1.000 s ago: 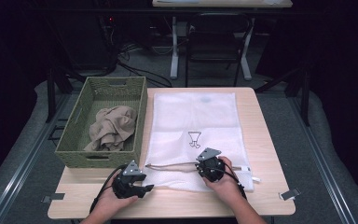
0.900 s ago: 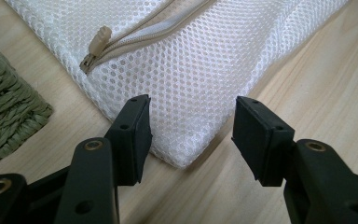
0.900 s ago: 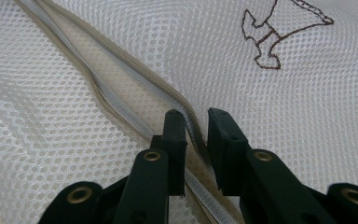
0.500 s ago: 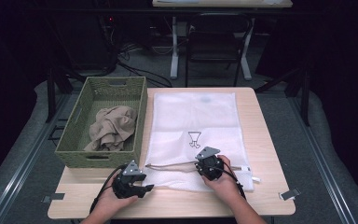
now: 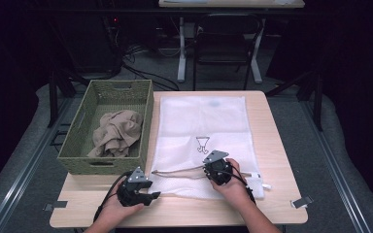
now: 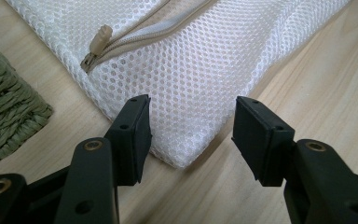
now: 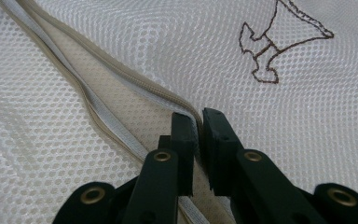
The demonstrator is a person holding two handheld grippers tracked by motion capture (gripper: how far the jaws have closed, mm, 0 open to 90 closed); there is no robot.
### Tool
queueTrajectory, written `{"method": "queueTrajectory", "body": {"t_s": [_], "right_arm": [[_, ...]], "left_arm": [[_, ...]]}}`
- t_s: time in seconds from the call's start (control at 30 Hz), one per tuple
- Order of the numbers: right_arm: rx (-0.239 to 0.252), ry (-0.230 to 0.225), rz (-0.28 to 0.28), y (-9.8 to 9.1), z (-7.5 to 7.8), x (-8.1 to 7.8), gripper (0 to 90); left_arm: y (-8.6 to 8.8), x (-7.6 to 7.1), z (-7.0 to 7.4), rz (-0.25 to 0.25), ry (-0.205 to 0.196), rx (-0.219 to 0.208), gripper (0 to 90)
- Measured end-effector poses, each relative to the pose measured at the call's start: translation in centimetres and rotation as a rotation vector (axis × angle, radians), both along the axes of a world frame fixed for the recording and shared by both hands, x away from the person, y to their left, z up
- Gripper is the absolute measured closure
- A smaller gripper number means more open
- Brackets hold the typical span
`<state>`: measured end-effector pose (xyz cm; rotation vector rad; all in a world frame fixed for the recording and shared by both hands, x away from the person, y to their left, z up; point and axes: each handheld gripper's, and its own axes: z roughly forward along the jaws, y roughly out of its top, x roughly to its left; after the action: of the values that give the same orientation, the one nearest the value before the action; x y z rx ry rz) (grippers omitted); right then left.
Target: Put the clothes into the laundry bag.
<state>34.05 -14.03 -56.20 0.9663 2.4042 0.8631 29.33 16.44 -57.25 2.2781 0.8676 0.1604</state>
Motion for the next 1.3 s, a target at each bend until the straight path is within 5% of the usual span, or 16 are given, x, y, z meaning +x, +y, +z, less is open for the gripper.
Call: {"method": "queueTrajectory", "body": {"t_s": [0.3, 0.67, 0.93, 1.3], "right_arm": [[-0.044, -0.035, 0.032, 0.4, 1.9, 0.1, 86.4], [0.012, -0.032, 0.021, 0.5, 5.0, 1.0, 85.9], [-0.017, -0.067, 0.031, 1.2, 6.4, 0.9, 84.9], [-0.028, -0.059, 0.042, 1.8, 8.3, 1.4, 85.3]], "left_arm": [[0.0, 0.0, 0.0, -0.004, -0.001, 0.002, 46.4], [0.1, 0.0, 0.0, -0.002, 0.000, -0.004, 46.5], [0.0, -0.1, -0.1, 0.003, -0.011, 0.000, 46.4], [0.1, 0.0, 0.0, 0.011, 0.002, -0.018, 46.8]]}}
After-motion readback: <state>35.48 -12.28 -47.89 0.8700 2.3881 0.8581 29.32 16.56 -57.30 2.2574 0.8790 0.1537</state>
